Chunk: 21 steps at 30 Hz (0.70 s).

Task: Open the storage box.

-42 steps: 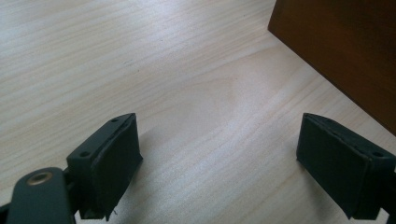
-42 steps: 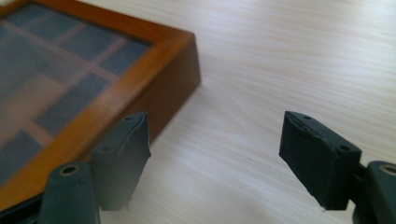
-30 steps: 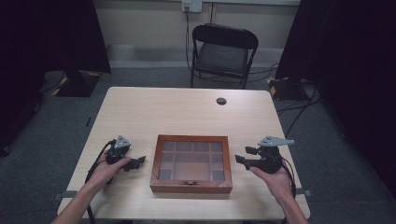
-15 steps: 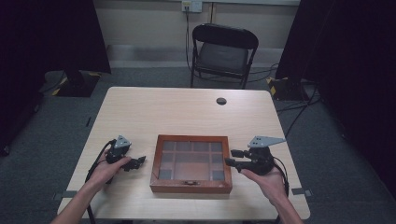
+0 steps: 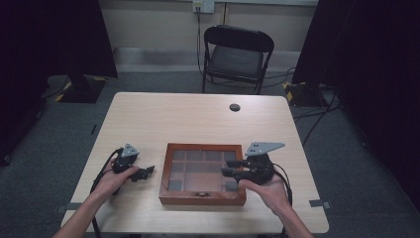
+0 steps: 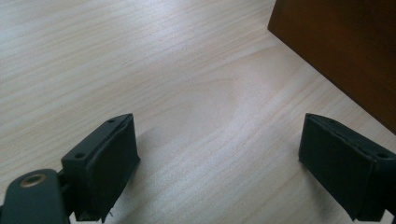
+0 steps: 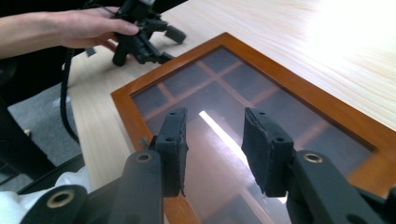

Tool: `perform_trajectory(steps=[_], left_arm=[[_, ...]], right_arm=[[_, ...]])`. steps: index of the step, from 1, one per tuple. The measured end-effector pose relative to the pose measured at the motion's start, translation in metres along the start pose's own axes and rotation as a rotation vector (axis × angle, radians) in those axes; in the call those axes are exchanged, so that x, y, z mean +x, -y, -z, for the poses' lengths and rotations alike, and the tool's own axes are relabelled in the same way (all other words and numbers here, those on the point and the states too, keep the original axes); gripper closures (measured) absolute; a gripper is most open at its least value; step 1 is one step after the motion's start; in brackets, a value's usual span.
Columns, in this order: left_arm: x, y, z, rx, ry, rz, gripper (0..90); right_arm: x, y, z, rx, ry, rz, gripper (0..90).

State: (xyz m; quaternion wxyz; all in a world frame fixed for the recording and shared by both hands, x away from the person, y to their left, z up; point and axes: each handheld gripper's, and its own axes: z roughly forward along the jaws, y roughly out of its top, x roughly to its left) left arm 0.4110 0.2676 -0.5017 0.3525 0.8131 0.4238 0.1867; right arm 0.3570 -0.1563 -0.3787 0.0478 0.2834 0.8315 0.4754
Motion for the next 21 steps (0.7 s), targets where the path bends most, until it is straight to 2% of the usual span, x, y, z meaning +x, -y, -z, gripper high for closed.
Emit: perform_trajectory(steps=[1, 3, 6, 9, 12, 15, 16, 21], left_arm=[[0.000, 0.000, 0.000, 0.000, 0.000, 0.000, 10.9], [0.000, 0.000, 0.000, 0.000, 0.000, 0.000, 10.9], [0.000, 0.000, 0.000, 0.001, 0.002, -0.002, 10.8], [0.000, 0.000, 0.000, 0.001, 0.002, -0.002, 10.8], [0.000, 0.000, 0.000, 0.002, 0.001, -0.001, 10.8], [0.000, 0.000, 0.000, 0.001, 0.002, -0.002, 10.8], [0.000, 0.000, 0.000, 0.001, 0.001, -0.002, 10.8], [0.000, 0.000, 0.000, 0.001, 0.001, -0.002, 10.8]], right_arm=[[0.004, -0.006, -0.007, 0.017, -0.023, 0.016, 62.4], [0.006, -0.008, -0.009, 0.021, -0.028, 0.024, 62.8], [0.013, -0.013, -0.021, 0.024, -0.062, 0.042, 66.3], [0.015, -0.011, -0.028, 0.028, -0.088, 0.044, 69.5], [0.021, -0.004, -0.041, 0.070, -0.127, 0.057, 72.2], [0.023, -0.002, -0.045, 0.074, -0.147, 0.066, 74.1], [0.026, 0.000, -0.049, 0.090, -0.160, 0.074, 74.3], [0.030, 0.007, -0.061, 0.134, -0.184, 0.085, 74.9]])
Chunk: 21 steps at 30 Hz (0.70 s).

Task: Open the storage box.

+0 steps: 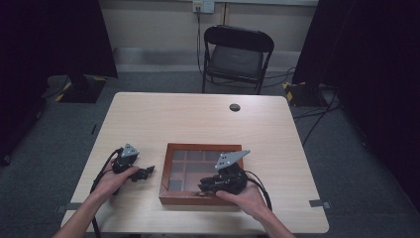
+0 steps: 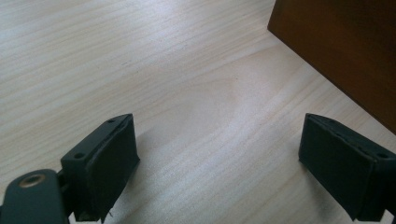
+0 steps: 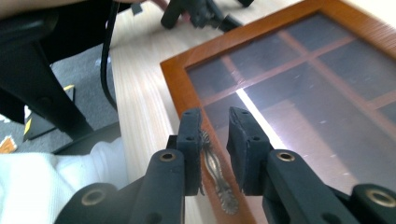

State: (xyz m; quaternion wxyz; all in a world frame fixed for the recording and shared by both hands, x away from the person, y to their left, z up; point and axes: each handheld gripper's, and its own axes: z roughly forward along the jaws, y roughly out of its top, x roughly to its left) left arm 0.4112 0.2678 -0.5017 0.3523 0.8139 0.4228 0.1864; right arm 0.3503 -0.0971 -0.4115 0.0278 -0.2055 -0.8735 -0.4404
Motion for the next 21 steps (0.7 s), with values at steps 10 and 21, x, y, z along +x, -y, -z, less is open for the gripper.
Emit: perform_trajectory(steps=[10, 21], left_arm=[[0.000, 0.000, 0.000, 0.001, 0.000, 0.001, 10.8], [0.000, 0.000, 0.000, 0.000, -0.001, 0.001, 10.8]], right_arm=[[-0.001, 0.008, -0.018, 0.051, -0.017, 0.024, 75.4], [-0.003, 0.013, -0.022, 0.080, -0.018, 0.038, 78.7]])
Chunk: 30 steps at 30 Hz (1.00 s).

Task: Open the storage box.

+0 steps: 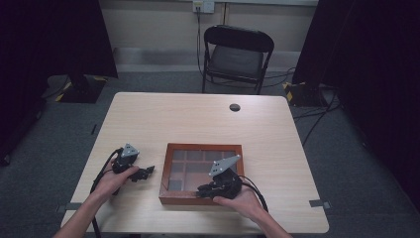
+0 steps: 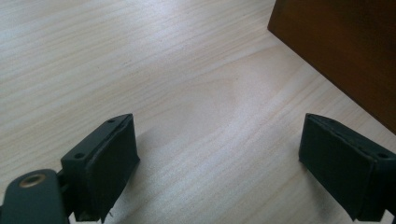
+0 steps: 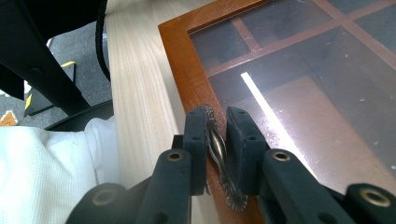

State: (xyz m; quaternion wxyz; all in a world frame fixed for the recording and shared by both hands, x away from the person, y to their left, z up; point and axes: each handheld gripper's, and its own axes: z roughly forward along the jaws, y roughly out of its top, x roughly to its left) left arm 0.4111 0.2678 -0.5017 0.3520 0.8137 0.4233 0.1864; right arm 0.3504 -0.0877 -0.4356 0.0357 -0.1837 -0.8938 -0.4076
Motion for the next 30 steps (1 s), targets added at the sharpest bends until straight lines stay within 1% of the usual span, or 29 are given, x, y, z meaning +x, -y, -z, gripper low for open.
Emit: perform_trajectory(steps=[5, 7, 8, 13, 15, 22, 30], left_arm=[[-0.0001, 0.0000, -0.0001, -0.001, 0.000, 0.000, 10.8], [-0.0001, 0.0001, 0.0000, -0.001, -0.001, 0.001, 10.8], [-0.0001, 0.0000, 0.0000, 0.001, -0.002, -0.001, 10.7], [0.0000, 0.0000, 0.0000, 0.001, -0.002, -0.001, 10.6], [0.0000, 0.0000, 0.0001, 0.001, -0.003, -0.002, 10.6], [0.0000, 0.0000, 0.0000, 0.001, -0.003, -0.001, 10.6], [0.0000, 0.0000, 0.0000, 0.001, -0.003, -0.002, 10.6]], right_arm=[[-0.0005, 0.0020, 0.0002, -0.013, -0.006, 0.000, 79.1], [-0.0013, 0.0024, 0.0001, -0.016, -0.006, -0.001, 80.7], [-0.0017, 0.0020, 0.0000, -0.014, -0.012, -0.008, 81.3], [-0.0009, 0.0008, 0.0000, -0.006, -0.006, -0.003, 81.8], [-0.0019, 0.0004, 0.0002, -0.003, -0.013, -0.015, 81.9], [-0.0019, -0.0016, 0.0006, 0.011, -0.012, -0.016, 82.0], [-0.0013, -0.0048, 0.0053, -0.007, -0.018, -0.019, 81.9]])
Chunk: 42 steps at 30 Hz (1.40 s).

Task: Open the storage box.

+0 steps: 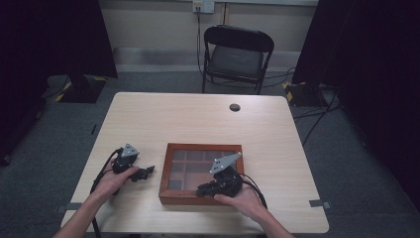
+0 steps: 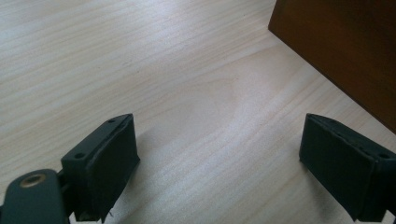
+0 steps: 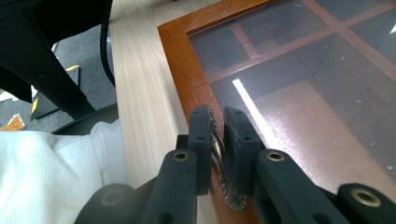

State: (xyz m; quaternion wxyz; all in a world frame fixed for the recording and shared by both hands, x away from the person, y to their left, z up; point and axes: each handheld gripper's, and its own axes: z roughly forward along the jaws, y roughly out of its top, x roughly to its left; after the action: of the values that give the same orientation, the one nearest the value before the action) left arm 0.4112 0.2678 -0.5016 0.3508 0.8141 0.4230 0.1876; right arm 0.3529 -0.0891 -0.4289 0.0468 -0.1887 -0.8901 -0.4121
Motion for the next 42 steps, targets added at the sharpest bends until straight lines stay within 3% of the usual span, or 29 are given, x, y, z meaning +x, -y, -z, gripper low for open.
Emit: perform_trajectory(steps=[42], left_arm=[[0.000, 0.000, 0.000, 0.000, 0.000, 0.000, 10.7]], right_arm=[[0.001, -0.017, 0.019, -0.058, -0.001, -0.010, 81.7]])
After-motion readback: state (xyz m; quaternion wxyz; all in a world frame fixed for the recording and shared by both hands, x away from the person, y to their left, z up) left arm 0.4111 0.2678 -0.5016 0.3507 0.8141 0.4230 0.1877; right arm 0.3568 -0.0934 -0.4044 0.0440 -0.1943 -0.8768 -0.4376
